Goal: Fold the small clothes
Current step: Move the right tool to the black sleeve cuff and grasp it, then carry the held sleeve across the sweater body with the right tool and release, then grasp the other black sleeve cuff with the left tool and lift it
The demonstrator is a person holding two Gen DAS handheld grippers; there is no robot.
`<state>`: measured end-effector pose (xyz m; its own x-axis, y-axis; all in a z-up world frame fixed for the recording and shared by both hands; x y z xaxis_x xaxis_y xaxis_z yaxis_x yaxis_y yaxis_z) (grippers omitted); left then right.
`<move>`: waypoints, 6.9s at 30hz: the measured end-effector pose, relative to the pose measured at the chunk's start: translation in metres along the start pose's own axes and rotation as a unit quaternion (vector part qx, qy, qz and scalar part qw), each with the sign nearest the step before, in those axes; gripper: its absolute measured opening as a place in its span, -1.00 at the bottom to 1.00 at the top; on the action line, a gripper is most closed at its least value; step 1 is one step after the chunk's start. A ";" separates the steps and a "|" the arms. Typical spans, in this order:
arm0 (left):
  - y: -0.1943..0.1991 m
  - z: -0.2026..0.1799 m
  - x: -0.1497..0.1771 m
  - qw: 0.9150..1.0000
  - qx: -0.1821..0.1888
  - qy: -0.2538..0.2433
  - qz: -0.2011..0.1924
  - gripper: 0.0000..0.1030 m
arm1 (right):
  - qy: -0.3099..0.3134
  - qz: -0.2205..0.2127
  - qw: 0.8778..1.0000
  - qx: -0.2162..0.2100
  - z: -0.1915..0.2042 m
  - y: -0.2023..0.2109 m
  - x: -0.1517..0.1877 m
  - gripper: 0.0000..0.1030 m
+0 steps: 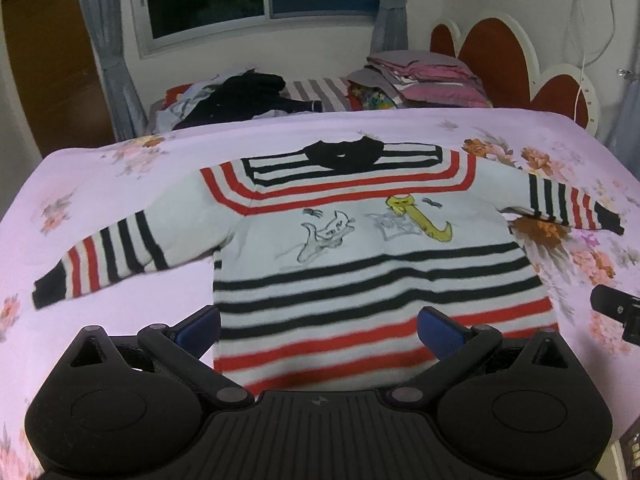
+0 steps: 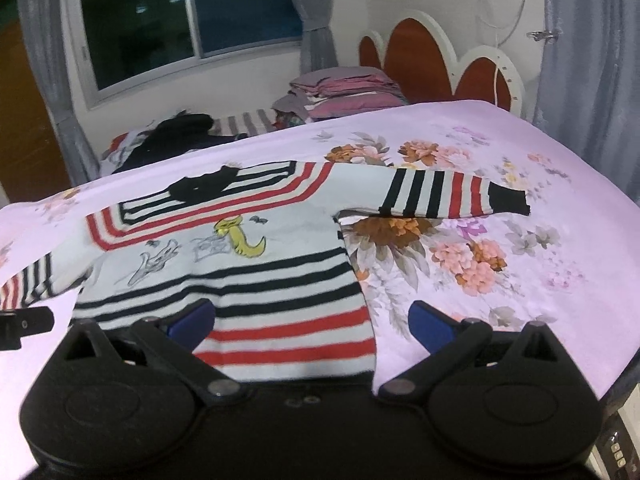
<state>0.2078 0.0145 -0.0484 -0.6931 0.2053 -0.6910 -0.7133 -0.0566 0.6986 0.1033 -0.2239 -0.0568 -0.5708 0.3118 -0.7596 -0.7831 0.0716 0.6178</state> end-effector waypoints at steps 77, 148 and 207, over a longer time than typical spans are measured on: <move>-0.193 0.033 -0.069 0.991 -0.005 0.135 0.022 1.00 | 0.020 0.070 0.976 -0.204 0.038 -0.305 -0.091 -0.40; -0.298 -0.021 -0.068 0.977 0.108 0.179 0.029 -0.89 | -0.015 0.033 0.997 -0.072 -0.102 -0.326 -0.141 -0.08; -0.261 0.270 0.073 0.880 -0.049 0.470 0.047 0.38 | 0.125 0.084 0.961 -0.233 0.146 -0.304 -0.069 -0.10</move>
<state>0.3712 0.3076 -0.2310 -0.4964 -0.7016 -0.5112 -0.6219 -0.1235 0.7733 0.4169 -0.1286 -0.1625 -0.6940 0.0413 -0.7187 -0.6678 -0.4097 0.6214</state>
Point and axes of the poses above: each gripper's, at about its wrist camera, not at the fingertips, and y roughly against the way its jaws point, z to its left, x to its underside, the point moved 2 cm from there along -y, roughly the way its jaws point, and after that the axes turned 11 degrees about -x, right-handed, at the moved point
